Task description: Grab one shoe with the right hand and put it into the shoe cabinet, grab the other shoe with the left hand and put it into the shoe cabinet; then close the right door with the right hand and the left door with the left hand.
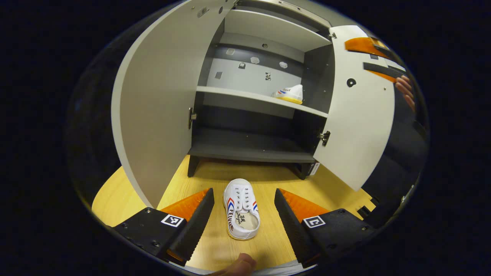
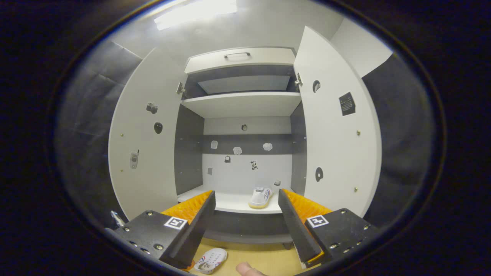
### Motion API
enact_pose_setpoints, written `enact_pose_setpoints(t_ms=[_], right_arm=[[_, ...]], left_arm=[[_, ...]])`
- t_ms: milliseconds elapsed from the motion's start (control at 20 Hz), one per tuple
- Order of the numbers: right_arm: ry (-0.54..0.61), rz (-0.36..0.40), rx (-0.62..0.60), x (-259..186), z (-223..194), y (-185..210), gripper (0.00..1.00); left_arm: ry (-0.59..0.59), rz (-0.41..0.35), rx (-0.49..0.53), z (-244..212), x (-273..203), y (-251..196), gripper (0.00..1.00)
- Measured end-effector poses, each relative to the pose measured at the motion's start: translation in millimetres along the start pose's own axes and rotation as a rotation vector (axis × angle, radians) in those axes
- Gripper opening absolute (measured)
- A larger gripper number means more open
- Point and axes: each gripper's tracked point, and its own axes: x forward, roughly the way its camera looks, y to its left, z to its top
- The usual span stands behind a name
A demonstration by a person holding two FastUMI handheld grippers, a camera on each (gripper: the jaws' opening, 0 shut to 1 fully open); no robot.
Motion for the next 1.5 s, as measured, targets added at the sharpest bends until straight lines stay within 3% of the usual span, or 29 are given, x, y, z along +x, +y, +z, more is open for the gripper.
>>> enact_pose_setpoints(t_ms=[150,350,550,700,750,900,950,1000,1050,1200,1250,1350,1500], right_arm=[[-0.012,0.013,0.013,-27,-14,-5,0.98],[-0.035,-0.024,0.042,-53,-34,-19,0.98],[-0.129,-0.098,0.033,-60,-32,-31,0.98],[-0.121,-0.143,0.014,-65,-43,-39,0.97],[-0.115,-0.150,0.015,-67,-48,-41,0.96],[-0.093,-0.191,0.020,-76,-66,-54,0.95],[-0.088,-0.206,0.012,-79,-73,-58,1.00],[-0.086,-0.217,0.009,-82,-76,-61,0.95],[-0.080,-0.223,0.005,-83,-79,-63,0.95],[-0.040,-0.216,0.024,-85,-93,-63,0.98],[-0.035,-0.203,0.038,-84,-96,-60,0.98],[-0.027,-0.182,0.051,-86,-97,-58,0.96],[-0.035,-0.187,0.027,-91,-93,-62,0.98]], left_arm=[[0.028,0.004,0.027,-24,24,11,0.98],[0.100,0.026,0.060,-59,53,29,0.95],[0.203,0.031,0.042,-90,75,41,0.95],[0.244,0.020,0.058,-99,86,43,0.95],[0.255,0.009,0.051,-101,88,41,0.90],[0.251,-0.018,0.044,-102,96,37,0.86],[0.253,-0.051,0.029,-103,98,28,0.82],[0.256,-0.067,0.025,-103,96,23,0.76],[0.253,-0.063,0.027,-103,102,26,0.54],[0.258,-0.067,0.039,-104,102,30,0.41],[0.261,-0.077,0.031,-103,101,28,0.27],[0.261,-0.062,0.038,-104,102,30,0.13],[0.246,-0.039,0.031,-95,90,28,0.05]])
